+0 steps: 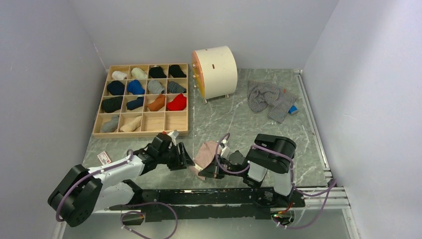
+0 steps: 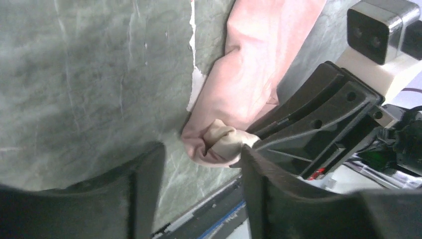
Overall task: Roll the underwear
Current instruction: Roll the underwear to the center of the board.
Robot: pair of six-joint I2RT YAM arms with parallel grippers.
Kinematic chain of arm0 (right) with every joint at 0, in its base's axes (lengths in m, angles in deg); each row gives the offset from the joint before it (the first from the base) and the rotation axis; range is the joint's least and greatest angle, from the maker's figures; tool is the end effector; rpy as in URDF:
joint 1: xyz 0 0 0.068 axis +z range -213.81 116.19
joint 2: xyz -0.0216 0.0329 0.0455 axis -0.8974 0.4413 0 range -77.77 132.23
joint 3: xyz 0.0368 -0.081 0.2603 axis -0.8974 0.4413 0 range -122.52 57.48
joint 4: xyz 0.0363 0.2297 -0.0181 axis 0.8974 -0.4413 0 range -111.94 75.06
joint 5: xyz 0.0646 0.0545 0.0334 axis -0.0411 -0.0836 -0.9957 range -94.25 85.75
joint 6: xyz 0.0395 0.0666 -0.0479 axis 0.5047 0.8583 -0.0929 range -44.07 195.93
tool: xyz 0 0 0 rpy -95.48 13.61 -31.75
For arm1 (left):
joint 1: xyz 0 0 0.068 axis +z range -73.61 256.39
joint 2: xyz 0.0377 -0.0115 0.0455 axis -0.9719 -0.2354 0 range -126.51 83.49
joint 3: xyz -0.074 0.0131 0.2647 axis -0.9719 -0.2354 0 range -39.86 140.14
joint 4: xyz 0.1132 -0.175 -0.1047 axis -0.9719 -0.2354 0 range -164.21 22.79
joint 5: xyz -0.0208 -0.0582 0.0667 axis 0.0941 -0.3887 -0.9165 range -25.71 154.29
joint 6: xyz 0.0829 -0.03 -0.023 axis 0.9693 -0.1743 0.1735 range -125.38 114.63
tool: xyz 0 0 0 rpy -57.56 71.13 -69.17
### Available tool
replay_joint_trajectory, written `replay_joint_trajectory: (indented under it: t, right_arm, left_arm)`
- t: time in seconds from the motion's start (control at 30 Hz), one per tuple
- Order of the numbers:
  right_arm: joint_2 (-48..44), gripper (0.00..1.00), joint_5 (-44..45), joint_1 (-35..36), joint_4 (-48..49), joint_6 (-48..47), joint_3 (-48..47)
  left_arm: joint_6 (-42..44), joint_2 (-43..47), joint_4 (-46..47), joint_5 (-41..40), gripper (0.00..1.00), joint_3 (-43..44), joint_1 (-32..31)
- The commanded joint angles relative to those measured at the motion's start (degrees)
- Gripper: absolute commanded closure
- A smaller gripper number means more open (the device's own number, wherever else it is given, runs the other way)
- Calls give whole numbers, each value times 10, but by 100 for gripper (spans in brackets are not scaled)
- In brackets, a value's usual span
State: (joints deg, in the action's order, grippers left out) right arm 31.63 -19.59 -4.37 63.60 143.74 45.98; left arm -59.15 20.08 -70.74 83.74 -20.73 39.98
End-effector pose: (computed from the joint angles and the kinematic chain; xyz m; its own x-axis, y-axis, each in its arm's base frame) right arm 0.1250 0.2541 0.0933 -0.9501 0.1472 -0.2752 -0.2056 0.3683 0.9067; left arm 0.1430 -0.1392 0.1329 -0.9490 -0.2454 -0.1978 -0.0441 0.7248 -0.6876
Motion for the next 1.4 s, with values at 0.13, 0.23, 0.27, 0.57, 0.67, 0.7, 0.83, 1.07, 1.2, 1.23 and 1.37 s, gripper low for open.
replay_joint_trajectory:
  t: [0.13, 0.23, 0.27, 0.57, 0.67, 0.7, 0.83, 1.07, 1.2, 1.23, 1.37]
  right_arm:
    - [-6, 78, 13, -1, -55, 1, 8]
    - [-71, 64, 21, -1, -140, -43, -9]
    - [-101, 60, 27, -1, -191, -65, -18]
    - [-323, 39, 176, 12, -652, -273, -135]
    - [-361, 39, 236, 31, -721, -342, -165]
    - [-368, 42, 244, 40, -721, -366, -168]
    - [-359, 48, 309, 107, -708, -437, -190]
    - [-239, 49, 416, 209, -735, -471, -268]
    - [-187, 58, 469, 234, -766, -459, -294]
    - [-179, 59, 485, 238, -775, -453, -297]
    - [-157, 62, 491, 243, -783, -445, -295]
  left_arm:
    - [-1, -75, 54, -23, 61, -19, -20]
    - [11, -98, 39, -34, 66, -7, -24]
    - [17, -104, 37, -36, 67, -1, -25]
    - [52, -129, -27, -59, 68, 54, -38]
    - [52, -140, -31, -58, 68, 65, -42]
    - [53, -144, -35, -58, 69, 69, -43]
    - [50, -147, -45, -60, 69, 74, -45]
    - [46, -149, -61, -64, 68, 80, -48]
    - [45, -152, -58, -60, 68, 77, -49]
    - [45, -153, -59, -60, 68, 78, -49]
    - [43, -151, -64, -60, 67, 80, -49]
